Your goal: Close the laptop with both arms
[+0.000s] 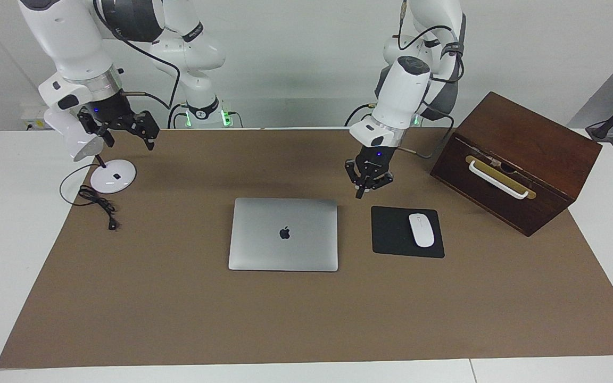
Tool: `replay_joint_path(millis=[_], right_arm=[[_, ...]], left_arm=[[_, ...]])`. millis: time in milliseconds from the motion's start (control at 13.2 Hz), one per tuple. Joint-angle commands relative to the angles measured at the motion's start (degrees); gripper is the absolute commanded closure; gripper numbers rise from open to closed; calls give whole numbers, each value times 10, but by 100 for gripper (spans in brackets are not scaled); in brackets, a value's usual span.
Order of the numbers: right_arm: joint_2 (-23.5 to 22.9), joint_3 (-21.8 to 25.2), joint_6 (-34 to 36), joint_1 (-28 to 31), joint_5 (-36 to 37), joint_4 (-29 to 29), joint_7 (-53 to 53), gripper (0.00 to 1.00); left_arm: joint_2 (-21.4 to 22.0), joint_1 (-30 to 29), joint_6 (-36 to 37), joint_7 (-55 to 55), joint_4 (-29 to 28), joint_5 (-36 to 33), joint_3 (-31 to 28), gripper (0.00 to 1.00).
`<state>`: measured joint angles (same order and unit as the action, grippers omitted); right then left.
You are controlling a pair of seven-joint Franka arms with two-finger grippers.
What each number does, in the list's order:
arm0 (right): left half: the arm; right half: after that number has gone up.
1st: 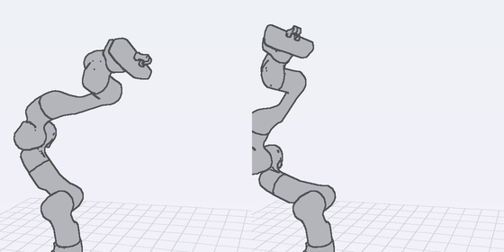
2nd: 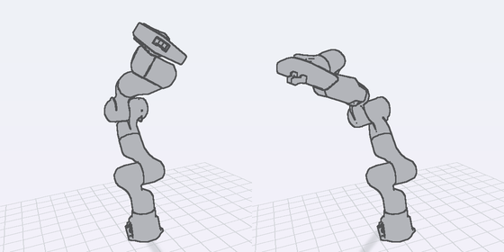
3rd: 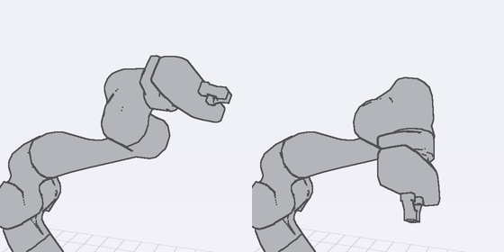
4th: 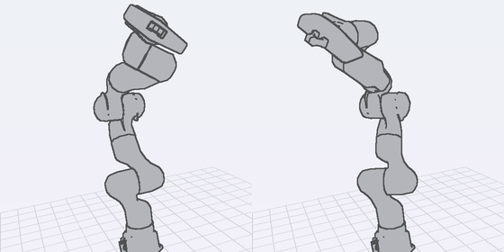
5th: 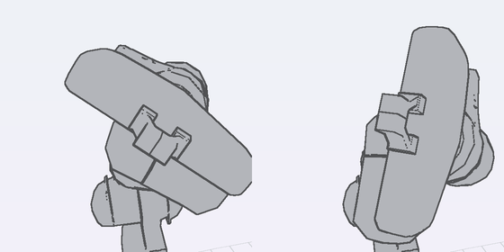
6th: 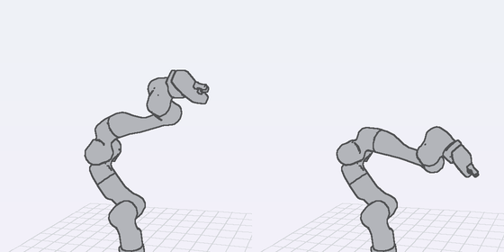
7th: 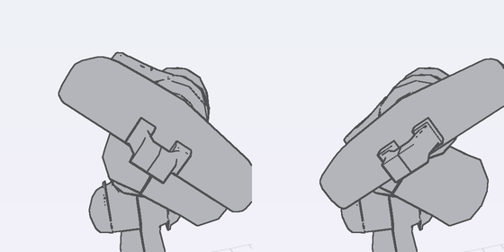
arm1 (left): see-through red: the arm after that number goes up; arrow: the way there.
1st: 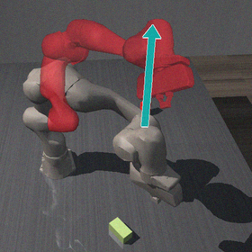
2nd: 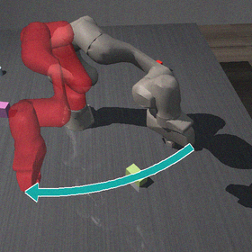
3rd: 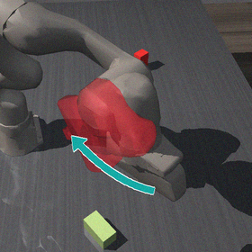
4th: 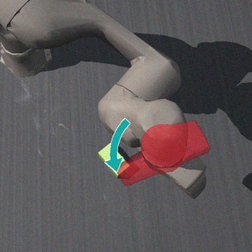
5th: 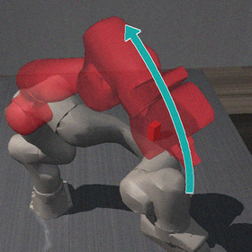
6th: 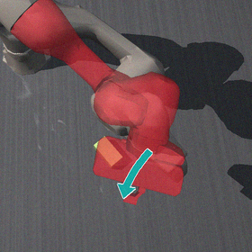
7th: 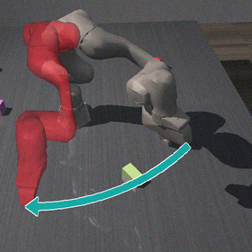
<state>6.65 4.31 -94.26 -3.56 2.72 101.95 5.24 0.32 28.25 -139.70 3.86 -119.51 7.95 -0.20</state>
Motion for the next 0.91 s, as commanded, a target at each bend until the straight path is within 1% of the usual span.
replay_joint_path(millis=[0,226,528,679,830], right_arm=[[12,-3,11,0,-11,11,9,0],[13,-3,26,1,-11,11,8,0],[13,-3,22,3,-11,11,9,0],[13,-3,15,2,-11,14,9,0],[21,-3,-9,0,-11,36,11,0]], left_arm=[[-1,-34,61,-22,46,12,3,100],[2,-74,134,-51,84,12,1,100],[9,-139,252,-106,149,11,0,100],[12,-167,284,-129,165,10,0,100],[18,-188,318,-149,178,4,-1,100]])
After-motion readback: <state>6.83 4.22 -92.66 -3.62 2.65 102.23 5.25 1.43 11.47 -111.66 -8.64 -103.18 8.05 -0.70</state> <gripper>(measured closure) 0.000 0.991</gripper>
